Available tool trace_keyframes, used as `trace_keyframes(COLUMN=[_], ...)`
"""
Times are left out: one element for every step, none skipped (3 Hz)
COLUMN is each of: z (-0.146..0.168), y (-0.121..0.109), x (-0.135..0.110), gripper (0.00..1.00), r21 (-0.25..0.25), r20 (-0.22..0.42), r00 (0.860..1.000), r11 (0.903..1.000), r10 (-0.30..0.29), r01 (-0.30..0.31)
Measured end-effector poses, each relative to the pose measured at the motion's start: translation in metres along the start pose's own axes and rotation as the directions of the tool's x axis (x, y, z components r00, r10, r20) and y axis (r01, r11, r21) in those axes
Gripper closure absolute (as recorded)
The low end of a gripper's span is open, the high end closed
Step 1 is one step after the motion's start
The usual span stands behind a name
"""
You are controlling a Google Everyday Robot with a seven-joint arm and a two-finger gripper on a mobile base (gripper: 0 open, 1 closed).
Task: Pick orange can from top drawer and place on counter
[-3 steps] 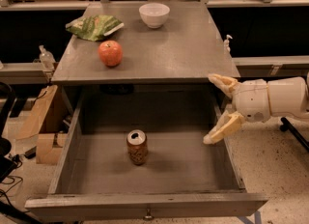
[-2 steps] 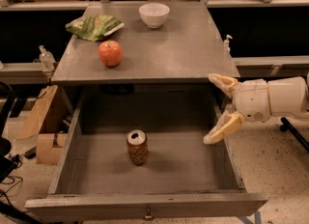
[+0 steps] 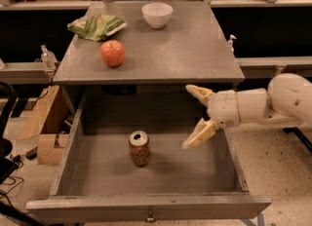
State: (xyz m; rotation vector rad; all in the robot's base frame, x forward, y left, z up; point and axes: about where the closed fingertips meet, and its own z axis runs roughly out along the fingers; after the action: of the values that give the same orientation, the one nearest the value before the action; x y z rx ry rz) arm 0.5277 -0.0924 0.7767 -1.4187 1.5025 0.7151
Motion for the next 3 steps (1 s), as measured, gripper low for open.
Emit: trace_keyframes(z=[0.061,0.098,0.125], y=[0.003,0.017,0.036], x=[0.015,0.030,0.036], gripper=[0.00,0.00,0.00], r21=[-0.076,-0.128,-0.171], r20=[0.012,0.000,0.006], r00=[1.000,1.000,0.999], r11=[0.9971,0.9915,0.9845], r10=[0.008,0.025,0.039], r01=[-0.007,-0.025,-0.037])
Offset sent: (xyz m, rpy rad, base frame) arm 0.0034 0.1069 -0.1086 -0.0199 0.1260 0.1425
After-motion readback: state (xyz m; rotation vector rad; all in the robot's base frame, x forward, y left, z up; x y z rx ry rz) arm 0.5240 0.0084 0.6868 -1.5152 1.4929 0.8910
